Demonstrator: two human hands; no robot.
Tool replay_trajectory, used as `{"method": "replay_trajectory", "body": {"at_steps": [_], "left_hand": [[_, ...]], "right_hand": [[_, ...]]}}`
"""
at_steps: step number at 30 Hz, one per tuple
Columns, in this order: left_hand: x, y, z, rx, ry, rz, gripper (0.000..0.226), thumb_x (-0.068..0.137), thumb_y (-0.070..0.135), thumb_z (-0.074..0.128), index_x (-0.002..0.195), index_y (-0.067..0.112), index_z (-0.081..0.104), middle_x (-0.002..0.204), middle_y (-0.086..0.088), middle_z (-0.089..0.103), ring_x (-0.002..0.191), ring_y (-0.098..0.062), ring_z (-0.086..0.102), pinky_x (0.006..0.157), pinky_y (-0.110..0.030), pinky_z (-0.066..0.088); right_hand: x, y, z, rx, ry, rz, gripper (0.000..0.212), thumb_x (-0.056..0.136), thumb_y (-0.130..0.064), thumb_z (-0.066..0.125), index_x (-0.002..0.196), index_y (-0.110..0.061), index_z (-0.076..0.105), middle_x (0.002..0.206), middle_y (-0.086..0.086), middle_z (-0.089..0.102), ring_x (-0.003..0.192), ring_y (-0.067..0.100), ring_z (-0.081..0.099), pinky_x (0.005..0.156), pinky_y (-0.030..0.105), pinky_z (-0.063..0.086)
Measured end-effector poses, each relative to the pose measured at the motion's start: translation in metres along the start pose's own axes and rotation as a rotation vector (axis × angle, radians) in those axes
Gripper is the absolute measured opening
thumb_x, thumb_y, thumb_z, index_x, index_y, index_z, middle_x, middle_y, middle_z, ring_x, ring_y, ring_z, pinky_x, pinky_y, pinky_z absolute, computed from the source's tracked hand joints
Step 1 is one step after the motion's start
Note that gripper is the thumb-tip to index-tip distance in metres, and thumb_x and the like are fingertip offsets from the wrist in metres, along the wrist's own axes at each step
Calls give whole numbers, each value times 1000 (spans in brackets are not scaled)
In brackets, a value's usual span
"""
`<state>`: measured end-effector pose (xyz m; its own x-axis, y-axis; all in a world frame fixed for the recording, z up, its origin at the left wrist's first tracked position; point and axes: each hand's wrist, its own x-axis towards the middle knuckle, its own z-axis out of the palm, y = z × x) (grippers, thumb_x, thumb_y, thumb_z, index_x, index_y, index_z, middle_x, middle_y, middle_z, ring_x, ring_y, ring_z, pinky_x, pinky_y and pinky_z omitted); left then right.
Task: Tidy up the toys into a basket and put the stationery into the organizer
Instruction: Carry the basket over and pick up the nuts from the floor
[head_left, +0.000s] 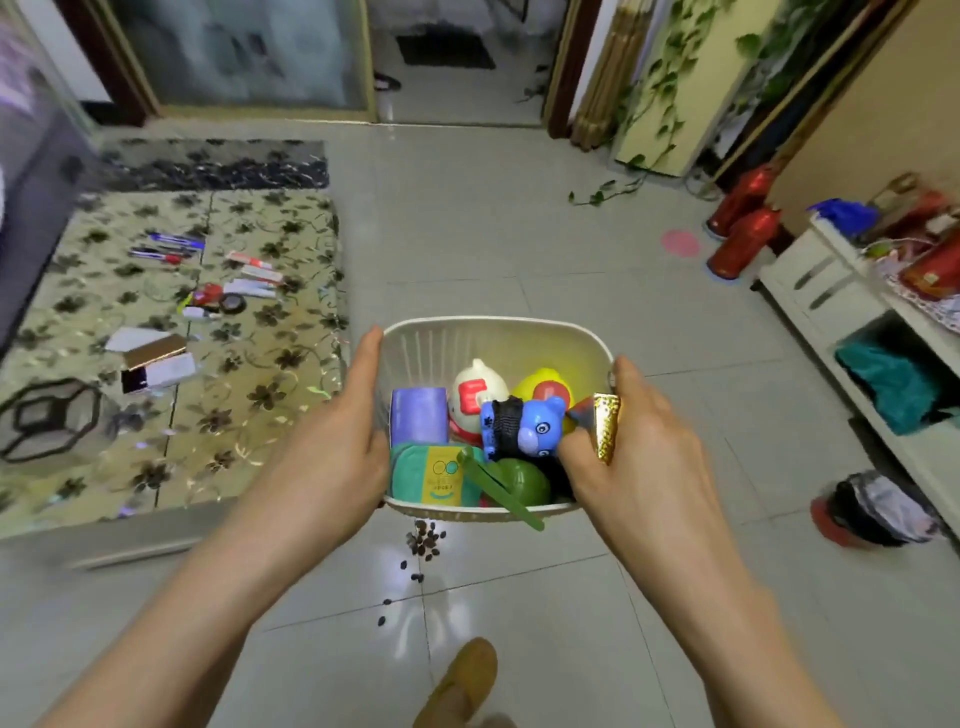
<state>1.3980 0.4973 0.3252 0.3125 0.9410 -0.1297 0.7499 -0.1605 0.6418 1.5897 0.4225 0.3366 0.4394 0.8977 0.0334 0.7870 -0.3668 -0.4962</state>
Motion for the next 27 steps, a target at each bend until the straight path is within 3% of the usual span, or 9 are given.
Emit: {"method": "replay_trajectory", "body": {"at_steps": [5, 9, 12, 17, 20, 23, 27], "left_hand": [[-49, -34, 24, -58, 126, -212, 77, 90, 14, 36, 146, 43, -8, 113, -17, 63, 91, -31, 60, 83, -42, 50], [-67, -68, 52, -63, 179, -398, 81, 91, 15, 38, 143, 49, -14, 89, -12, 59, 78, -30, 55, 74, -40, 48], [-72, -92, 76, -78, 225, -482, 80, 92, 18, 38, 139, 54, -16, 88, -4, 57, 77, -29, 54, 71, -38, 46], [-59, -184, 157, -143, 318, -590, 76, 90, 21, 36, 141, 52, -11, 70, 9, 50, 63, -10, 49, 65, -35, 41], [-55, -245, 207, -171, 336, -637, 70, 83, 34, 23, 138, 56, -14, 71, 20, 44, 65, -10, 49, 65, -34, 39], [-57, -312, 257, -178, 357, -710, 76, 87, 24, 30, 138, 56, -15, 72, 13, 52, 67, -8, 52, 62, -33, 41], [-71, -410, 331, -141, 344, -813, 83, 89, 11, 38, 141, 53, -11, 70, 4, 55, 62, -11, 52, 56, -19, 37]], "right_hand": [[-9, 11, 43, 11, -175, -173, 67, 90, -33, 55, 149, -21, 26, 131, 4, 51, 109, 28, 55, 83, 33, 41], [-5, 19, 89, 35, -318, -296, 67, 91, -36, 53, 150, -24, 24, 135, -1, 48, 109, 23, 55, 85, 33, 41], [1, 27, 122, 25, -370, -389, 69, 90, -37, 50, 151, -30, 17, 141, -6, 43, 107, 23, 56, 82, 31, 39], [12, 55, 242, 5, -445, -464, 70, 89, -39, 48, 150, -36, 14, 142, -14, 38, 104, 18, 55, 80, 25, 33], [8, 77, 323, -5, -463, -487, 69, 89, -37, 49, 150, -34, 17, 140, -14, 41, 86, 5, 43, 78, 23, 30], [-5, 99, 406, 1, -494, -505, 68, 88, -37, 49, 149, -35, 18, 136, -14, 44, 80, 2, 34, 75, 23, 30], [-31, 131, 526, 20, -600, -539, 67, 90, -34, 50, 149, -34, 18, 129, -13, 46, 82, 2, 34, 72, 18, 30]]}}
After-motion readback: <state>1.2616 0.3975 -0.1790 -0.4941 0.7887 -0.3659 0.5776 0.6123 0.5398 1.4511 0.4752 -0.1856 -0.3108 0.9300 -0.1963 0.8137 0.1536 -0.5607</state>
